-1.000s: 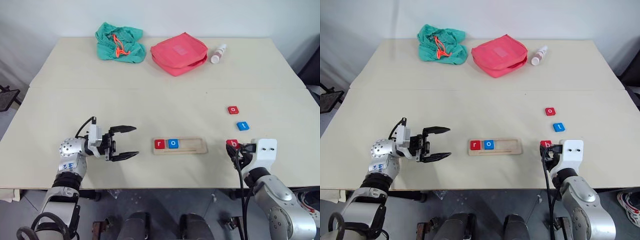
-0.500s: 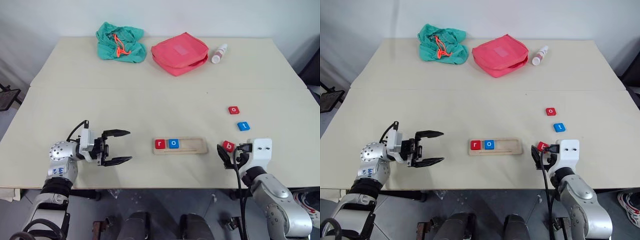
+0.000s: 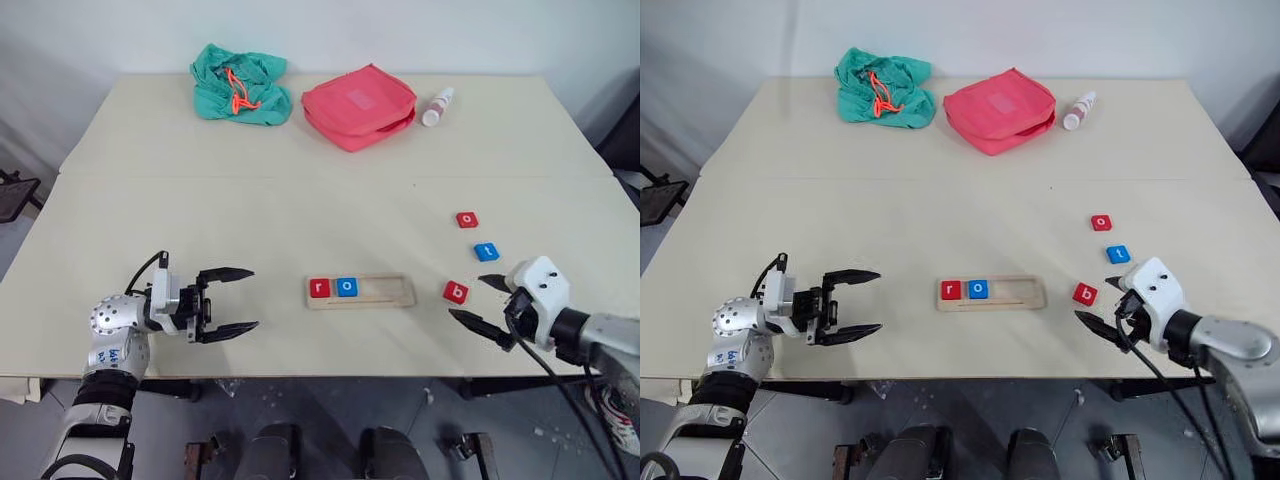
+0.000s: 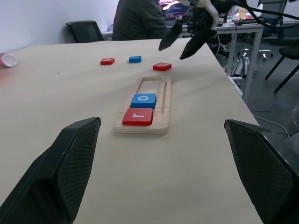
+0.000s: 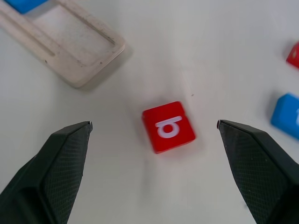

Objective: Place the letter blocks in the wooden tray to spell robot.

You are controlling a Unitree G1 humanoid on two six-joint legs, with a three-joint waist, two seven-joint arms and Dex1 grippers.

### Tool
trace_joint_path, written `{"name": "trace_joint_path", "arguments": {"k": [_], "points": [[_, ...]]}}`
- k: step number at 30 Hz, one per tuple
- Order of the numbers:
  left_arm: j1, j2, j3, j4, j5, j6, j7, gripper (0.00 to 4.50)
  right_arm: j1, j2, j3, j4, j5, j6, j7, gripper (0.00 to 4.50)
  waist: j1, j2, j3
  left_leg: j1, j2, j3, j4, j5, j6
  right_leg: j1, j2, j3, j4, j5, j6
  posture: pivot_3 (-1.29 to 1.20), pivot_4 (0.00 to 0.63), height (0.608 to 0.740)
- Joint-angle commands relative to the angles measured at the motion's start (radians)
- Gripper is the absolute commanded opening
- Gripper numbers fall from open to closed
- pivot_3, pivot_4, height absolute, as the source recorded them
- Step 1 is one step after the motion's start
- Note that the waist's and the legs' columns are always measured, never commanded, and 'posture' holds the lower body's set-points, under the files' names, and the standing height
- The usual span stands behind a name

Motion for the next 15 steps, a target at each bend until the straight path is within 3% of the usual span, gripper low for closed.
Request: {"name": "trace_joint_path", "arguments": {"k": [1, 6, 15], "points": [[0.033, 0.002, 0.029, -0.065, -0.004, 0.001, -0.091, 4.5, -0.114, -0.086, 0.079, 0.169, -0.073, -0.149, 0.163, 4.48, -0.001, 0.0, 0.0, 0.0, 0.0, 0.0, 0.001, 0.0, 0.0, 0.0, 0.0, 0.0, 0.0, 0.0, 0.0, 0.0, 0.15, 0.74], [0.107, 0.002, 0.052, -0.152, -0.006, 0.007, -0.05, 4.5, -0.309, -0.105, 0.208, 0.411, -0.154, -0.266, 0.297, 4.48, -0.004, 0.0, 0.0, 0.0, 0.001, 0.002, 0.001, 0.0, 0.001, 0.0, 0.0, -0.001, -0.002, 0.0, 0.0, 0.0, 0.15, 0.74], [0.21, 0.003, 0.094, -0.263, 0.003, 0.023, 0.0, 4.5, -0.396, -0.066, 0.281, 0.513, -0.207, -0.28, 0.34, 4.48, 0.0, 0.0, 0.0, -0.002, 0.001, 0.0, 0.002, 0.0, 0.001, 0.0, -0.001, -0.003, -0.001, 0.0, 0.0, 0.0, 0.15, 0.74]]}}
